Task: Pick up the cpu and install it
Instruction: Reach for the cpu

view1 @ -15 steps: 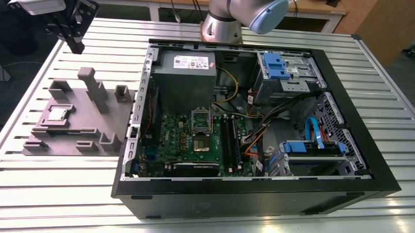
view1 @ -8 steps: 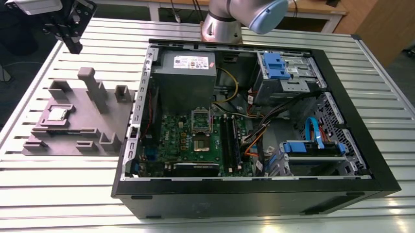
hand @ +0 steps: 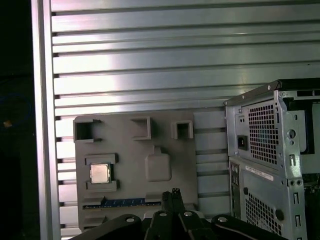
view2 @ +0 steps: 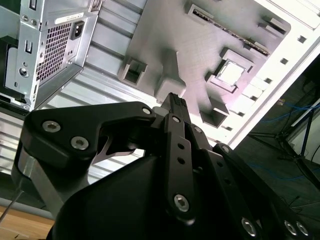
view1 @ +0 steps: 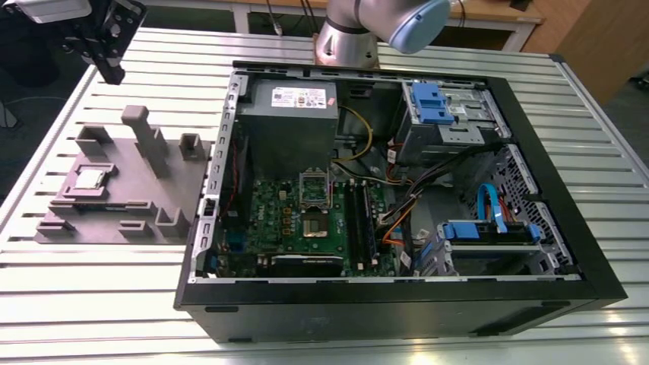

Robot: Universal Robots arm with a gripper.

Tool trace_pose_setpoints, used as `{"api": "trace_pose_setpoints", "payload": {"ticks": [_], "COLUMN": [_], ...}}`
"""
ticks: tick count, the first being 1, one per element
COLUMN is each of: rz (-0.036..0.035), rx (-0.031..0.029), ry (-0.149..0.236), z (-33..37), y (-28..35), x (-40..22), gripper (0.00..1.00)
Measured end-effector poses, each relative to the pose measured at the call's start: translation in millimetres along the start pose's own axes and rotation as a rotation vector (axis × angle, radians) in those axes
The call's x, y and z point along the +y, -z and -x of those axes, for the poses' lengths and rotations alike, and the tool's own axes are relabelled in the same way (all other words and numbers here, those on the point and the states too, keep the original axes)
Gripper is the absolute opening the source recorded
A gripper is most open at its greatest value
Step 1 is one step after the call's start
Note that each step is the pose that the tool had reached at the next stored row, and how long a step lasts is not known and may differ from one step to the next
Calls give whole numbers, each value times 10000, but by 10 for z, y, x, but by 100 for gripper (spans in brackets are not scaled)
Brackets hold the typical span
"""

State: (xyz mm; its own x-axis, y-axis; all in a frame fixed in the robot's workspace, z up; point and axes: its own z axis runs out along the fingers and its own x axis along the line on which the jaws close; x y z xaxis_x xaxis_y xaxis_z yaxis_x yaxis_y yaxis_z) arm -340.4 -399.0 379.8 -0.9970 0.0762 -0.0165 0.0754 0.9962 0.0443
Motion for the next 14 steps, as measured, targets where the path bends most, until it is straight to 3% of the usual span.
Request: {"api": "trace_pose_setpoints", "payload": {"ticks": [14], "rz": [0], "rx": [1], "ry": [0], "z": [-68], "y": [0], "x": [-5], "gripper": [11]}}
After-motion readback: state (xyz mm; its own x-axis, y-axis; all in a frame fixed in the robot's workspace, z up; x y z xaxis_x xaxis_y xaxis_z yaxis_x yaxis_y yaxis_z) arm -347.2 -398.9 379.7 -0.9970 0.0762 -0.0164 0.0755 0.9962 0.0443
